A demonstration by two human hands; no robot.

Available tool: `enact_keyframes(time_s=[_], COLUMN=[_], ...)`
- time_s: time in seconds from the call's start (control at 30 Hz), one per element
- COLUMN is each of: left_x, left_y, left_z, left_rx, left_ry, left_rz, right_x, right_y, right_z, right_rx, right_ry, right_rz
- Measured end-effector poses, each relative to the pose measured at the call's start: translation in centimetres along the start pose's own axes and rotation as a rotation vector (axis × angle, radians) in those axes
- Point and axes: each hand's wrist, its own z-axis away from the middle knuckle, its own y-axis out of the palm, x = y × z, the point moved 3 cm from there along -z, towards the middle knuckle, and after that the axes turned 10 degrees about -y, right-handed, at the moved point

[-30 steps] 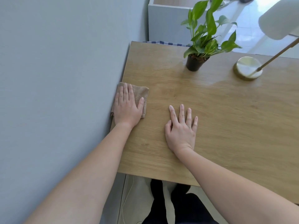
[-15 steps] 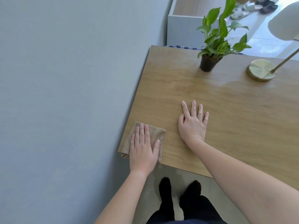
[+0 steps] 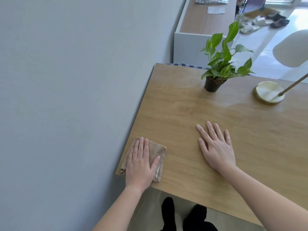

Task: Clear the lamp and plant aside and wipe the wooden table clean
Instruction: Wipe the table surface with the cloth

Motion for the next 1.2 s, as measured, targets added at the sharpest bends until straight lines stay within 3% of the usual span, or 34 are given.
enact_keyframes(time_s=[0.37, 0.83, 1.2], left_x=[-5.9, -13.9, -17.5], left_y=[-2.5, -7.1, -8.0], left_z=[-15.2, -34.7, -41.8], left_rx=[-0.090, -0.057, -0.056], left_ry=[-0.096, 0.006, 0.026], left_rz=[0.031, 0.007, -0.015], right_x=[-0.1, -0.4, -0.7], right_y=[0.3, 0.5, 0.6], right_z=[-0.5, -1.1, -1.5], right_rx=[0.010, -0.075, -0.097], right_ry=[0.014, 0.047, 0.040], right_rz=[0.018, 0.052, 0.072])
